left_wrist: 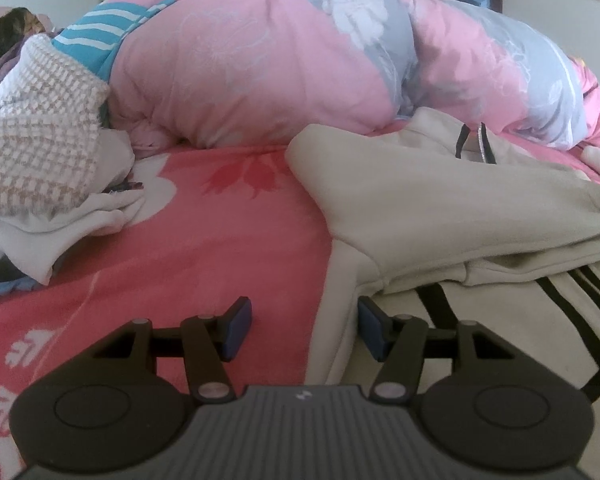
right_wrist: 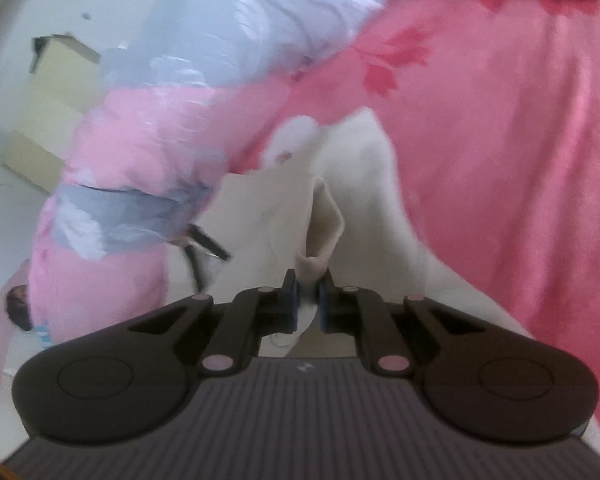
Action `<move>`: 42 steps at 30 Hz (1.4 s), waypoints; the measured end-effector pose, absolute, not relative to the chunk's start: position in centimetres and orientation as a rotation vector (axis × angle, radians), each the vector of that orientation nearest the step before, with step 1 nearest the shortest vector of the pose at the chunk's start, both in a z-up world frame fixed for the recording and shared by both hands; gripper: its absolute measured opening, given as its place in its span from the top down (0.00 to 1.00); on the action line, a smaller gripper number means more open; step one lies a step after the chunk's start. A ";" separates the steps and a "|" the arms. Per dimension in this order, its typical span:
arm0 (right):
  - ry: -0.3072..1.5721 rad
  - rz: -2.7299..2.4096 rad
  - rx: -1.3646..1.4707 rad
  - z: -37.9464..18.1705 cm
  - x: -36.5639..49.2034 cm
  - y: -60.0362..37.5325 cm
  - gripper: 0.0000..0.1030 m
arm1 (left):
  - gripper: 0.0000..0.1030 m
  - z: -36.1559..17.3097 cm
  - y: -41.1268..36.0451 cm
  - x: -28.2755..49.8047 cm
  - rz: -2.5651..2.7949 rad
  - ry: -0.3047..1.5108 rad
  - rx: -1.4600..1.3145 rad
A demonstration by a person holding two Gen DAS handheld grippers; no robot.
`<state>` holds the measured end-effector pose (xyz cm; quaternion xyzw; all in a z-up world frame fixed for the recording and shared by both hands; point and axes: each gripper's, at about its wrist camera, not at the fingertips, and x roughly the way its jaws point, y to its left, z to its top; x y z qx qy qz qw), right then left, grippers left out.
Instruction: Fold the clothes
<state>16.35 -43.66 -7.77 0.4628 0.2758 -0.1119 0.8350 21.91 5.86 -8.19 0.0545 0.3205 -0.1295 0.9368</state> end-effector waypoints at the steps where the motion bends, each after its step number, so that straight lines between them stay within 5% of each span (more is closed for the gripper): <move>1: 0.587 -0.253 0.988 -8.4 16.2 -44.0 0.93 | 0.43 -8.2 5.9 21.9 -0.265 0.654 0.111; 20: 0.573 -0.207 0.979 -9.8 14.3 -44.1 0.93 | 0.41 -8.6 5.9 21.9 -0.267 0.649 0.108; 23: 0.565 -0.216 0.999 -9.1 13.1 -44.9 0.83 | 0.41 -8.4 6.0 21.8 -0.273 0.647 0.103; 30: 0.521 -0.266 0.919 -5.2 10.0 -45.7 0.76 | 0.37 -4.5 6.9 20.9 -0.288 0.568 0.025; 42: 0.636 0.154 0.459 -1.4 22.8 -30.0 0.77 | 0.37 -7.6 3.0 26.0 -0.256 0.670 0.120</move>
